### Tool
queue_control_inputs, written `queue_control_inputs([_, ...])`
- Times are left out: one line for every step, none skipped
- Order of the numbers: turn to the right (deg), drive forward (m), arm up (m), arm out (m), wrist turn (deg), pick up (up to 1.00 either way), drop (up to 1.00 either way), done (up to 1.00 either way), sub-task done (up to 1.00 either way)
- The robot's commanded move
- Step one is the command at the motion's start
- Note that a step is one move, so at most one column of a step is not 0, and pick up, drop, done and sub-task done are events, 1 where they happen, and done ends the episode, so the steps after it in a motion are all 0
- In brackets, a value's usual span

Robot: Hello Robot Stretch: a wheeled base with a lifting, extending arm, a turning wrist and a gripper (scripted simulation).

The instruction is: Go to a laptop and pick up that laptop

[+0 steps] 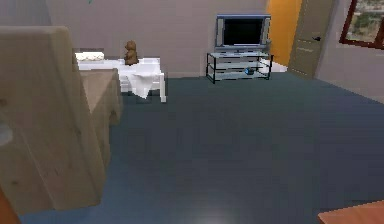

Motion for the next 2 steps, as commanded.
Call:
queue_control_inputs([0.0, 0.00, 0.00, 0.00, 36.0, 0.00, 0.00, 0.00, 0.00])
queue_control_inputs([0.0, 0.00, -0.30, 0.00, 0.0, 0.00, 0.00, 0.00, 0.00])
